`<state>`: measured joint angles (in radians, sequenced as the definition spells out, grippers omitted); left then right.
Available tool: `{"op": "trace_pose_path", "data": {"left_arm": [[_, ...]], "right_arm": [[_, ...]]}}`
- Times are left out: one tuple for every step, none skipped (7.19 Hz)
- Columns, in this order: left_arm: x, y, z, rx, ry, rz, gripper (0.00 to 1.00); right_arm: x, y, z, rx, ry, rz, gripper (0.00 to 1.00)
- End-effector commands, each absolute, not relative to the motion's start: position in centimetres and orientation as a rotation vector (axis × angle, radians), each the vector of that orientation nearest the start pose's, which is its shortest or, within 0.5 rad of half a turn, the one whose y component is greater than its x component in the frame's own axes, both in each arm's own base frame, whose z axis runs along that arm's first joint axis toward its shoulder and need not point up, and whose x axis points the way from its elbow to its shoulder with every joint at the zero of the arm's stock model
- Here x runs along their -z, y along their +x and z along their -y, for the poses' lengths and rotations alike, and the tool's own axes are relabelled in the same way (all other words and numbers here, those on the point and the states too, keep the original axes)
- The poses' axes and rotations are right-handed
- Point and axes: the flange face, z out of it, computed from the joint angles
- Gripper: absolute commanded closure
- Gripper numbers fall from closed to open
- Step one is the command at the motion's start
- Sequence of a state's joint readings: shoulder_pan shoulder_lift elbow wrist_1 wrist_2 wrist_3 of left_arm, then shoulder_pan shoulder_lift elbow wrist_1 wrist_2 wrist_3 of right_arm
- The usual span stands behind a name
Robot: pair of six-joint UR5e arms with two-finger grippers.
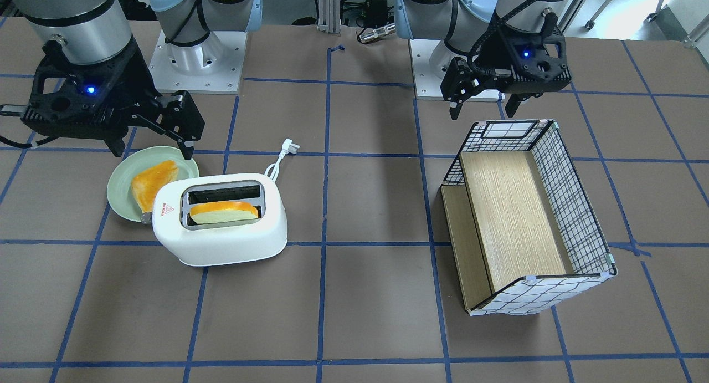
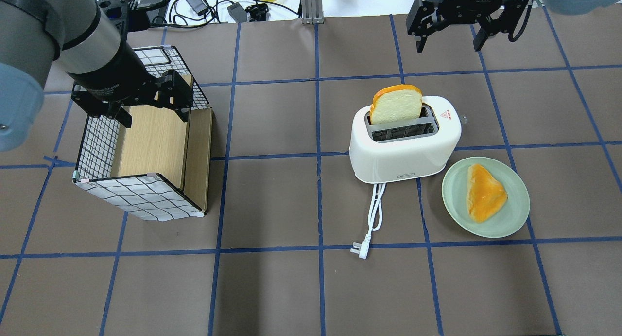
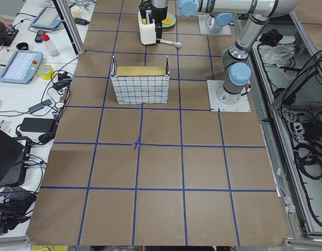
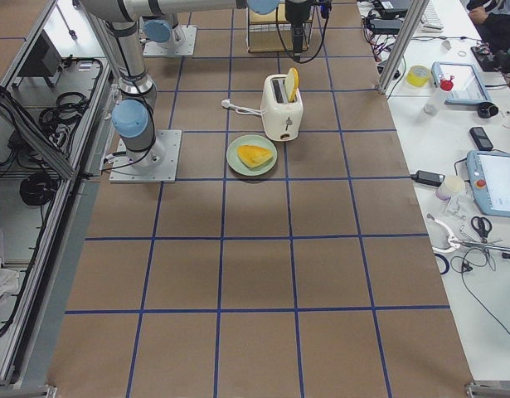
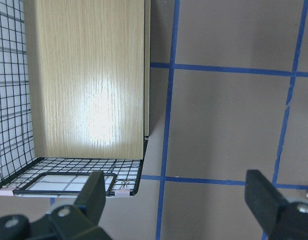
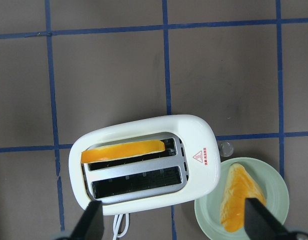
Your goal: Press toaster with right arm
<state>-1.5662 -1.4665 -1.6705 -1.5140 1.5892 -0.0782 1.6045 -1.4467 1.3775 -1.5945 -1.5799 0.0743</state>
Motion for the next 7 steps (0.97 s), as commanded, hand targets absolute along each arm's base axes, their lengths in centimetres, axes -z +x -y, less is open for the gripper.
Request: {"op": "trace_pose_path", "data": {"left_arm": [[-49.37,-12.95,45.42,0.097,-0.13,-3.123,0.0],[-49.37,-12.94,45.42,0.097,-0.13,-3.121,0.0],[-49.37,-12.94,45.42,0.097,-0.13,-3.121,0.0],[-49.37,-12.94,45.42,0.097,-0.13,-3.121,0.0],[-49.37,-12.94,45.42,0.097,-0.13,-3.121,0.0],[-49.37,-12.87,45.44,0.097,-0.133,-3.121,0.0],[-49.37,-12.94,45.42,0.097,-0.13,-3.121,0.0]], "right_arm": [[-52.13,15.09,54.76,0.145,0.063,-3.142,0.0],[-52.11,15.1,54.87,0.152,0.061,-3.141,0.12],[-52.38,15.14,55.2,0.2,0.065,-3.134,0.5],[-52.46,15.14,55.15,0.202,0.073,-3.133,0.89],[-52.62,15.12,55.1,0.207,0.075,-3.134,1.0],[-52.63,15.12,55.1,0.207,0.082,-3.133,1.0],[-52.63,15.14,55.1,0.207,0.085,-3.132,1.0]]}}
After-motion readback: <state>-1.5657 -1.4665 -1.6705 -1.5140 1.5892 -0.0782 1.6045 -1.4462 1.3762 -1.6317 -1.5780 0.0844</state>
